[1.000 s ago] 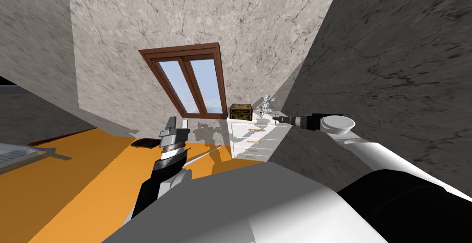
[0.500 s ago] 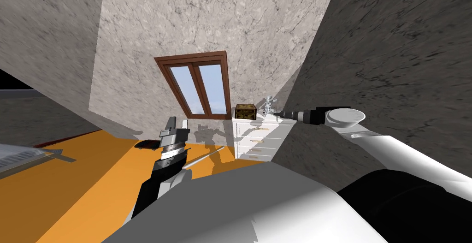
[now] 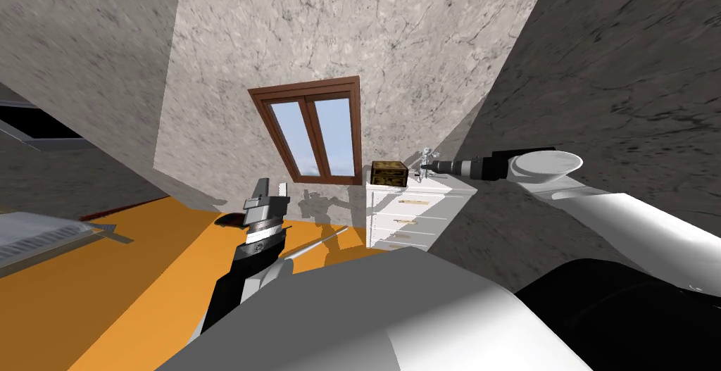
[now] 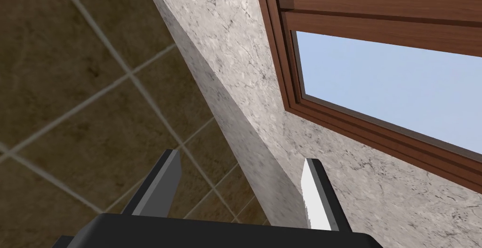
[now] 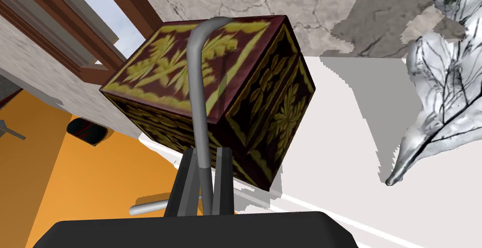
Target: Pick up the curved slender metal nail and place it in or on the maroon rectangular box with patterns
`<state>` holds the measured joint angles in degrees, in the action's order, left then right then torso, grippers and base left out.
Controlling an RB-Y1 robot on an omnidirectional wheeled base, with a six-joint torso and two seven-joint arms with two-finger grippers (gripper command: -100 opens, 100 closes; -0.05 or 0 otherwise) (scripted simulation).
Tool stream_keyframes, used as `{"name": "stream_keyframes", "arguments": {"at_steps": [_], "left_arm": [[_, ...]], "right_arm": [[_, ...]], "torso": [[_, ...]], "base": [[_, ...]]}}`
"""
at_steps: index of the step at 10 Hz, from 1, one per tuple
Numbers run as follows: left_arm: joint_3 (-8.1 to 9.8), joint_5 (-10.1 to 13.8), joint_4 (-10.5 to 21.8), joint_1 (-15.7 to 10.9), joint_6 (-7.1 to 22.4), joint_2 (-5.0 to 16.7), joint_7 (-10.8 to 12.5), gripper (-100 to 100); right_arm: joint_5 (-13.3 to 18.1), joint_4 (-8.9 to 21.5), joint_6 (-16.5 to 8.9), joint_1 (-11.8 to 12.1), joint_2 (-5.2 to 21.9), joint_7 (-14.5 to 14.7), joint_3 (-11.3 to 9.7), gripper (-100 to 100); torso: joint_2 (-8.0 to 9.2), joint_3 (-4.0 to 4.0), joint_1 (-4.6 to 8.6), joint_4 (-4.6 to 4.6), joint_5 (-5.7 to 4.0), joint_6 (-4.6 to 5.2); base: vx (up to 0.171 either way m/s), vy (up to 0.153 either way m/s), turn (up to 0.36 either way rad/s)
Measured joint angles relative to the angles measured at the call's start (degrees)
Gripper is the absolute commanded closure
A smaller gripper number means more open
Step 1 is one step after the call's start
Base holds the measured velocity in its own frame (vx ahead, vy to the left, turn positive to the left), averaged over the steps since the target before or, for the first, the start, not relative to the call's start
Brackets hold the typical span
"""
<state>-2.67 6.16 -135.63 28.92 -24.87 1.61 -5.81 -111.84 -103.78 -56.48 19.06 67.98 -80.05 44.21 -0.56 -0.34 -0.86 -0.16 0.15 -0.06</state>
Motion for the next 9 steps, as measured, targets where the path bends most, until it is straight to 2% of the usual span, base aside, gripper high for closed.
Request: {"name": "stream_keyframes", "arguments": {"at_steps": [4,6,7,9], "left_arm": [[0.0,0.0,0.0,0.0,0.0,0.0,0.0,0],[0.0,0.0,0.0,0.0,0.0,0.0,0.0,0],[0.01,0.0,0.0,0.0,0.0,0.0,0.0,0],[0.01,0.0,0.0,0.0,0.0,0.0,0.0,0]], "right_arm": [[-1.7,0.5,-1.1,1.2,3.7,-4.1,2.7,100],[-2.4,0.8,-1.5,1.7,5.7,-6.0,3.1,100],[-2.5,0.8,-1.5,1.7,5.8,-6.2,3.1,-100],[-2.5,0.7,-1.5,1.7,5.8,-6.2,3.1,-100]], "torso": [[-0.45,-0.3,0.09,-0.17,-0.04,-0.03],[-0.38,-0.27,0.2,-0.18,-0.1,-0.01],[-0.06,-0.11,0.46,-0.12,-0.16,0.07],[0.37,0.16,0.74,0.0,-0.25,0.1]], "base": [[0.204,0.137,0.088],[0.134,0.082,0.058],[0.017,0.011,0.002],[0.004,0.003,0.001]]}}
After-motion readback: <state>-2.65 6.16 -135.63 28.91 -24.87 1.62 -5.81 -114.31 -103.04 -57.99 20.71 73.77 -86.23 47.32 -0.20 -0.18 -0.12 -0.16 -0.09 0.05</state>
